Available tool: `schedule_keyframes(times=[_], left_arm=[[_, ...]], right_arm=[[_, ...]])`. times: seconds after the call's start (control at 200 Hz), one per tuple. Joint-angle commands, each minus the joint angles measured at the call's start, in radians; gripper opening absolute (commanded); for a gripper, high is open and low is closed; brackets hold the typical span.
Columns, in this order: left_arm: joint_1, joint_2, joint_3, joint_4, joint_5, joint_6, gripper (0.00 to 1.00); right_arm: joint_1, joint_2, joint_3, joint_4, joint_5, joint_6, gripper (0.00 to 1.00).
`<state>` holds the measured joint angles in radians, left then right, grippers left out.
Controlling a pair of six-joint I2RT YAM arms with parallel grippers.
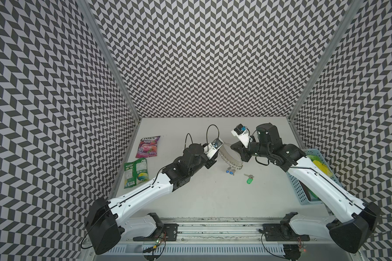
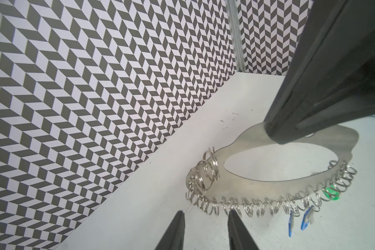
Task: Attach keys to a key ring
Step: Adjust the keyring.
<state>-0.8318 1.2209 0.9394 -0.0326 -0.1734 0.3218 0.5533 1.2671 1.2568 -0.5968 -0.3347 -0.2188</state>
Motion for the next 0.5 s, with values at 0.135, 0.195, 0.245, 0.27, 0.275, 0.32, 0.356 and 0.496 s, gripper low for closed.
schedule_keyframes(times=[0.135, 0.195, 0.245, 0.27, 0.275, 0.32, 0.356, 0.496], left_arm=[[-0.006, 0.024, 0.066, 0.031, -0.002, 0.006, 0.39], [-0.006, 0.028, 0.079, 0.034, 0.003, 0.003, 0.39], [-0.007, 0.035, 0.095, 0.033, 0.011, -0.001, 0.38], [-0.007, 0.037, 0.101, 0.031, 0.014, -0.003, 0.38], [-0.007, 0.038, 0.103, 0.031, 0.016, -0.003, 0.38], [-0.007, 0.043, 0.114, 0.025, 0.025, -0.006, 0.38], [-0.007, 0.047, 0.122, 0.021, 0.035, -0.008, 0.37], [-0.015, 0.053, 0.134, 0.007, 0.057, -0.013, 0.36]], right_arm=[[0.009, -0.014, 0.015, 0.077, 0.043, -0.028, 0.00], [0.010, -0.015, 0.015, 0.080, 0.047, -0.032, 0.00], [0.012, -0.018, 0.014, 0.083, 0.052, -0.034, 0.00], [0.013, -0.019, 0.014, 0.084, 0.054, -0.034, 0.00], [0.013, -0.019, 0.014, 0.085, 0.055, -0.034, 0.00], [0.014, -0.022, 0.014, 0.084, 0.057, -0.037, 0.00], [0.016, -0.021, 0.015, 0.085, 0.061, -0.039, 0.00], [0.021, -0.026, 0.014, 0.087, 0.072, -0.045, 0.00]])
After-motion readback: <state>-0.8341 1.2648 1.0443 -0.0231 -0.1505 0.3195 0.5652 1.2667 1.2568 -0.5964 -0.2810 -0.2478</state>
